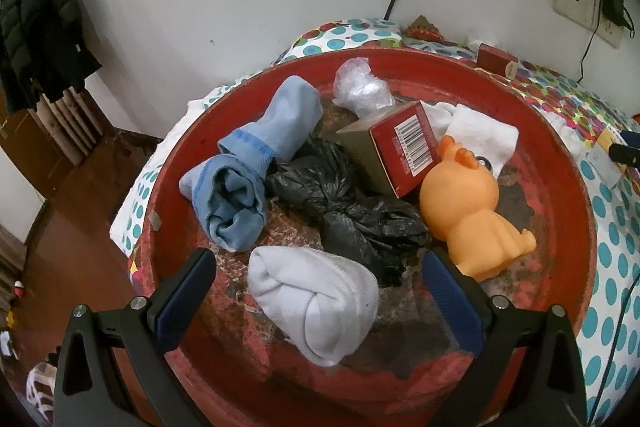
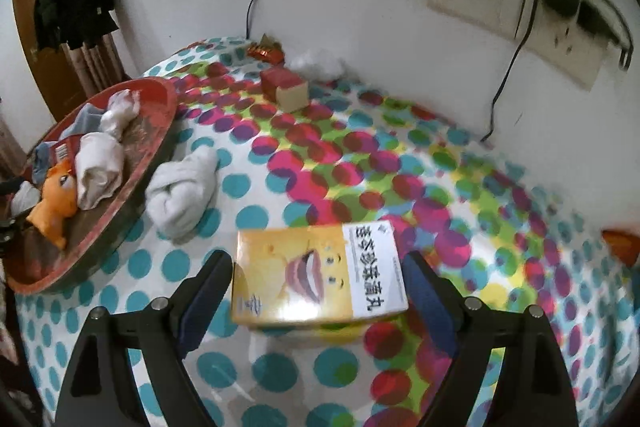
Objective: Organize objects
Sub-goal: 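Lift the yellow medicine box with the right gripper and hold it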
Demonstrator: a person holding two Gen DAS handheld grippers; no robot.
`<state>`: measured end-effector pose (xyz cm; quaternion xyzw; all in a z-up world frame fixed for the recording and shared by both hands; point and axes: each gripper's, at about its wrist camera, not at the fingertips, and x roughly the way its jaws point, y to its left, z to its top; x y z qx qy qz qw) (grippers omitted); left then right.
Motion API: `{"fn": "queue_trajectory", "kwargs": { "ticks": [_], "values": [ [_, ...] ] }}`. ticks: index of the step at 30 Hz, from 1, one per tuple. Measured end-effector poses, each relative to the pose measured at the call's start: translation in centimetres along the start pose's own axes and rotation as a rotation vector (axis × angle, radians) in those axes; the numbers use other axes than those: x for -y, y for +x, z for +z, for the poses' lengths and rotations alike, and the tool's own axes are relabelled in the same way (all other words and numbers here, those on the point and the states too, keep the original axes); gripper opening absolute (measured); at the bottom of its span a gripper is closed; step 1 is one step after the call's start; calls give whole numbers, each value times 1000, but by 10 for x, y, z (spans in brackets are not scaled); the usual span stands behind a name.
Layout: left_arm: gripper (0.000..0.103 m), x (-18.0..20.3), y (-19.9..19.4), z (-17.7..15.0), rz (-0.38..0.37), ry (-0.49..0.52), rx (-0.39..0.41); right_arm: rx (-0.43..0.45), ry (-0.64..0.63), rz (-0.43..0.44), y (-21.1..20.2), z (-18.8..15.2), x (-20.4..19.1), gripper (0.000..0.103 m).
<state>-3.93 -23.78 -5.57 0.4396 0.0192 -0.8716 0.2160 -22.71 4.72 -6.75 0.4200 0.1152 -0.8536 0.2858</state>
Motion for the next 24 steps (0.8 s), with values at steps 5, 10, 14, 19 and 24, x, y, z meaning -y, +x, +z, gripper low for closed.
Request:
{"fn": "queue_trajectory", "kwargs": {
  "ticks": [5, 10, 14, 19, 24],
  "values": [
    [103, 1, 1, 0, 6, 6, -1, 20, 31, 14, -1, 1, 2, 89],
    [103, 0, 3, -1, 0, 1, -7, 7, -37, 23, 3, 1, -9, 89],
    [103, 0, 3, -2, 0, 2, -6, 9, -78, 37, 5, 0, -18, 90],
    [103, 1, 3, -1, 0, 1, -8, -18, -82, 16, 11, -2, -19, 91],
    [103, 0, 4, -1, -12, -11, -14, -29, -70, -3, 10, -4, -23, 91]
  ]
}}
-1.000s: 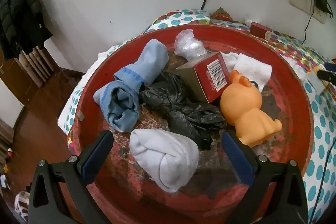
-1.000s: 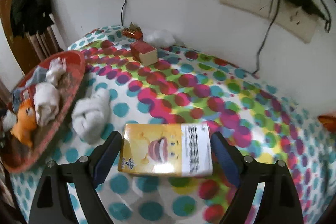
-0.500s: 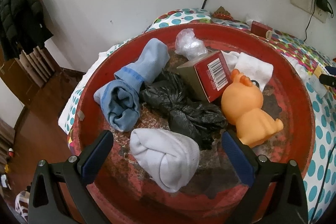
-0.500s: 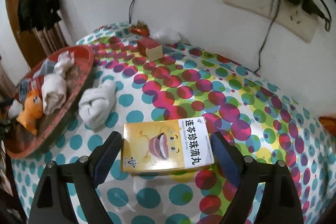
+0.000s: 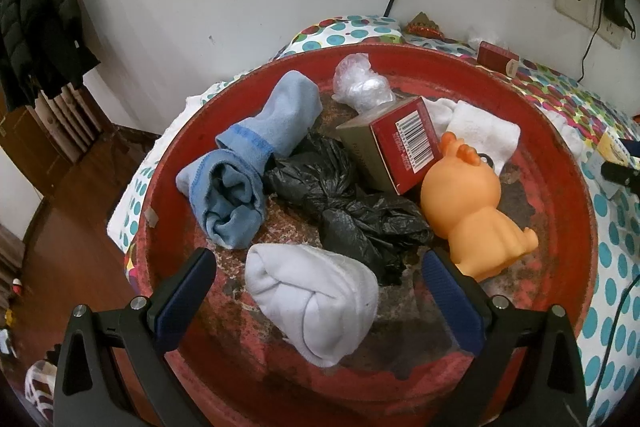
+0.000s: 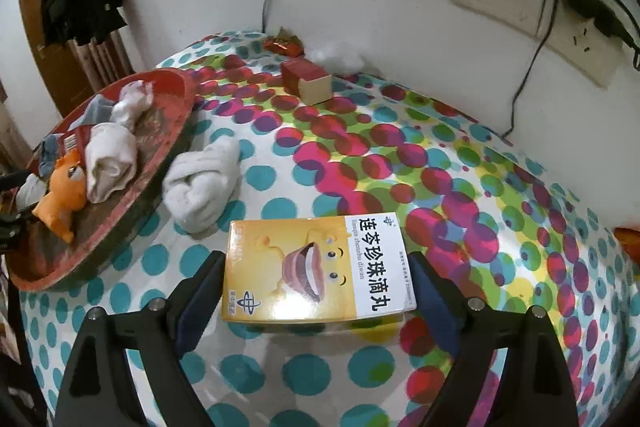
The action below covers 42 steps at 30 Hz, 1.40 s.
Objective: Organize objects
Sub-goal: 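Lift the yellow medicine box with the right gripper and hold it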
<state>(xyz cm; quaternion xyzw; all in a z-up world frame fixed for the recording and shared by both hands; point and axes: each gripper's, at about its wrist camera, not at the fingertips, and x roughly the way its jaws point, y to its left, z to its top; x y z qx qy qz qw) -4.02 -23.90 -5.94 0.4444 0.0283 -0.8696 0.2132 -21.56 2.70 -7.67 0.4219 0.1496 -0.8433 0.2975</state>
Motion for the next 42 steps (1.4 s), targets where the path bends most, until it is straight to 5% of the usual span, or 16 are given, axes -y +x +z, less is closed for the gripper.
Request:
{"fn": "queue_trajectory", "kwargs": {
  "ticks": [15, 29, 36, 42],
  "values": [
    [103, 4, -6, 1, 25, 21, 18, 16, 95, -81, 7, -7, 2, 91],
    [103, 2, -16, 4, 18, 15, 41, 78, 131, -71, -36, -6, -16, 90],
    [103, 19, -42, 15, -51, 47, 83, 102, 154, -50, -54, -16, -24, 90],
    [103, 81, -69, 46, -182, 175, 128, 127, 214, -36, -70, -37, -8, 90]
  ]
}}
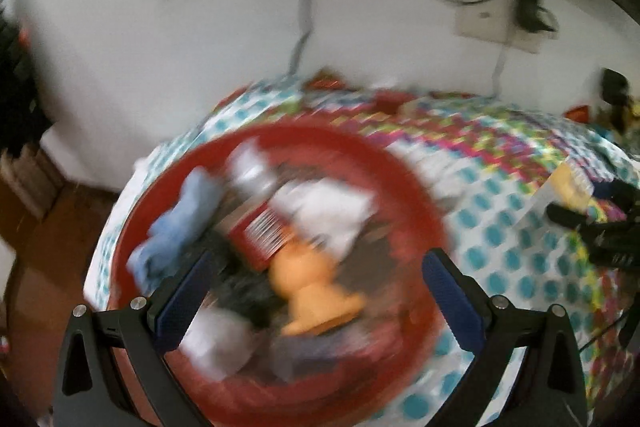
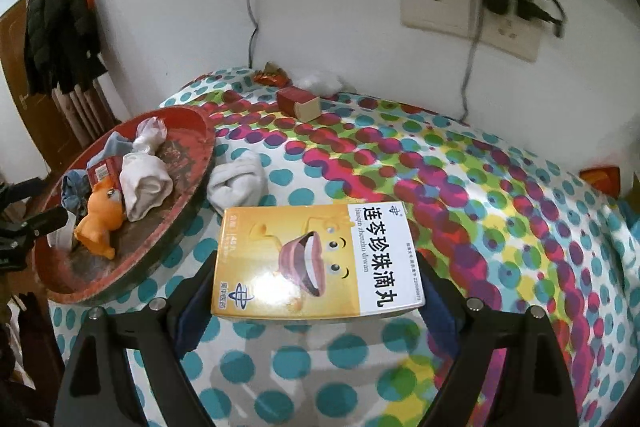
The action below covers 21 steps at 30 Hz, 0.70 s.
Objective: Organize objects
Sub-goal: 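Lift the yellow medicine box with the right gripper and hold it, then move the left gripper to the white sock on the bed and grasp it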
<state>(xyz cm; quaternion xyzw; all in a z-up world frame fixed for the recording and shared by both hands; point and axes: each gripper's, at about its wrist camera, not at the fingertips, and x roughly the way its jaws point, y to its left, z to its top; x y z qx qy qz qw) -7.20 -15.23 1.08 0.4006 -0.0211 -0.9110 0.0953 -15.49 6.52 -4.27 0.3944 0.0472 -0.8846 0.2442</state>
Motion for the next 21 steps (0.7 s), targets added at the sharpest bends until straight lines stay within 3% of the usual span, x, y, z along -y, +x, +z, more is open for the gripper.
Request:
{"fn": "queue_trajectory", "kwargs": {
  "ticks": [8, 10, 11, 14, 19, 21],
  "values": [
    [102, 81, 48, 54, -127, 70, -46, 13, 102, -20, -23, -29, 53, 90],
    [95, 93, 65, 63, -132, 88, -72, 8, 115, -26, -28, -34, 64, 90],
    [86, 96, 70, 65, -128, 93, -86, 8, 119, -30, -30, -36, 69, 90],
    [73, 98, 91, 74, -176, 92, -158, 9, 126, -30, -35, -42, 79, 90],
    [73, 97, 126, 86, -256, 77, -284, 20, 143, -16, -38, -48, 88, 90],
    [65, 100, 135, 88, -269, 87, -311, 23, 160, -4, -37, -50, 92, 90]
  ]
}}
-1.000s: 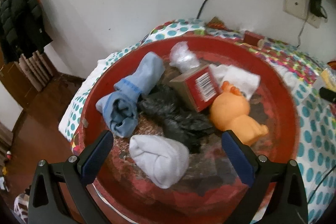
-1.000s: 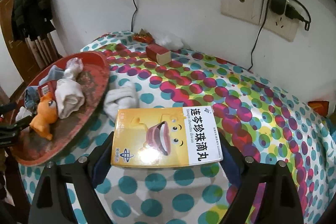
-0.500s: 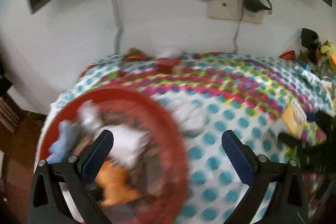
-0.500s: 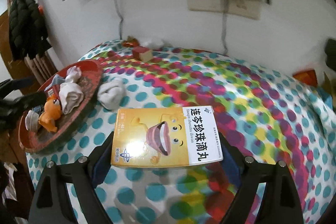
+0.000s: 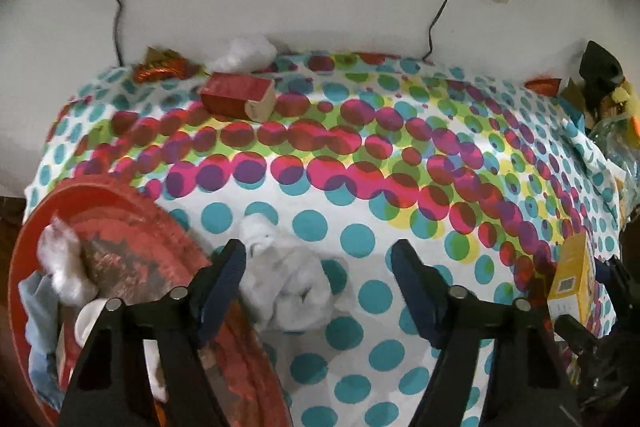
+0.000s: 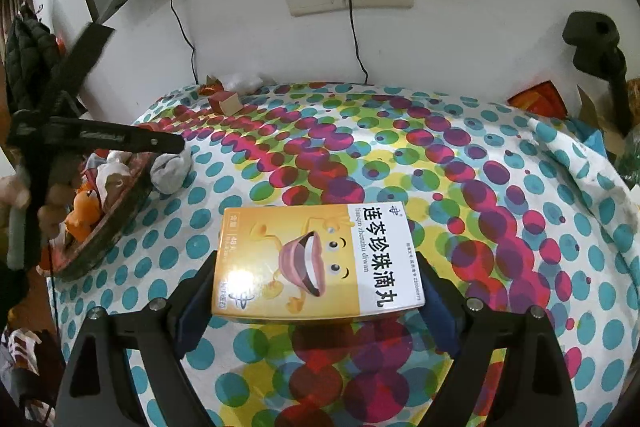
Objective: Organize objects
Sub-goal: 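Move the left gripper to the white sock on the bed and grasp it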
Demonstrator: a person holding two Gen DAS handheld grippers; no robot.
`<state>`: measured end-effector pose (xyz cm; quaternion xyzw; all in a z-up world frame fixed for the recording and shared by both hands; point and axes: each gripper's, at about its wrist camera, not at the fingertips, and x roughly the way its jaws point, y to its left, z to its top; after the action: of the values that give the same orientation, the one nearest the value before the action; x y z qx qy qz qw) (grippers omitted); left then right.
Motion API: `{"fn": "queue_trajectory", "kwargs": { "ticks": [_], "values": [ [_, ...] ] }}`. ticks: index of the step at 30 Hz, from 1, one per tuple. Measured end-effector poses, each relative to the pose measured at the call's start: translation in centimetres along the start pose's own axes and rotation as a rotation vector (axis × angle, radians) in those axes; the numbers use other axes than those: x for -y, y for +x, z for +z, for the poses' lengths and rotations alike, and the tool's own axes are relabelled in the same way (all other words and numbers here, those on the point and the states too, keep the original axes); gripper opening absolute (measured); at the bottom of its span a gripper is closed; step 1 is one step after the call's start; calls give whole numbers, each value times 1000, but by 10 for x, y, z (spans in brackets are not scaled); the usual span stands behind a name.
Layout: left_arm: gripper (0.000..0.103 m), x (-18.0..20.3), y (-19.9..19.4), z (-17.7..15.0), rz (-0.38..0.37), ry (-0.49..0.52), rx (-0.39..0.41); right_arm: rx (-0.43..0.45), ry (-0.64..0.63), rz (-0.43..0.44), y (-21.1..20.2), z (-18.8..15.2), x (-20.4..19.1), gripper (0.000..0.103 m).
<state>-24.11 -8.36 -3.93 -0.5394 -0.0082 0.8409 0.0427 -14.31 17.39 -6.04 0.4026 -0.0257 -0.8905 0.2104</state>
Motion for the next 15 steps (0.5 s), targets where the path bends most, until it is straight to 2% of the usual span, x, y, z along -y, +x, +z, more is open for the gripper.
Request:
{"fn": "queue_trajectory", "kwargs": {
  "ticks": [2, 6, 10, 12, 15],
  "values": [
    [55, 1, 10, 3, -4, 18, -39, 1, 10, 9, 1, -1, 2, 90],
    [55, 2, 24, 6, 19, 45, -74, 5, 20, 20, 1, -1, 4, 90],
    [55, 8, 25, 5, 37, 70, -67, 11, 31, 30, 2, 0, 7, 90],
    [49, 11, 26, 2, 58, 81, -60, 10, 37, 30, 3, 0, 8, 90],
    [49, 10, 24, -1, 65, 84, -52, 11, 47, 40, 4, -1, 8, 90]
  ]
}}
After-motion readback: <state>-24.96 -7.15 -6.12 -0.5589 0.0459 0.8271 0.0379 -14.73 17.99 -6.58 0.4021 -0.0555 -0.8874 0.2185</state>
